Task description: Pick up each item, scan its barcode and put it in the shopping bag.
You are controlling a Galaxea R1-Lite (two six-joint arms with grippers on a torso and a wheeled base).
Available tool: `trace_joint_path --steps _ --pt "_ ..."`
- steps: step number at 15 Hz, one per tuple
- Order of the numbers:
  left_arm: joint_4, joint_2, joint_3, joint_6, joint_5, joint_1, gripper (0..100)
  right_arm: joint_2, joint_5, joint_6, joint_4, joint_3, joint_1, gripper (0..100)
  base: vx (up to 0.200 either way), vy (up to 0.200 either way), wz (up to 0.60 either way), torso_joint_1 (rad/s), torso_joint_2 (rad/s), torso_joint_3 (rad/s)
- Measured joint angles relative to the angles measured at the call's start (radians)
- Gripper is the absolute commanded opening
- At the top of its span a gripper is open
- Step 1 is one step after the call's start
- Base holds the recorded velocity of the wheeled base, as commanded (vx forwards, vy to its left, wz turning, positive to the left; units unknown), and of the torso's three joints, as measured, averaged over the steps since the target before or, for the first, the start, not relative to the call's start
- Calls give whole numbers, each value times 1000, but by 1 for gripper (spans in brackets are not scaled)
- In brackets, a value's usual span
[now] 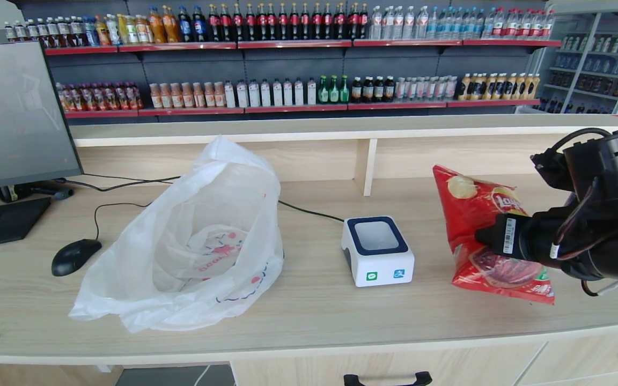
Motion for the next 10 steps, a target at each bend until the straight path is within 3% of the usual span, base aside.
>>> trace_joint_path --steps 10 --pt "0 0 0 0 0 0 100 -287 25 -7 -6 78 81 0 0 0 0 0 0 0"
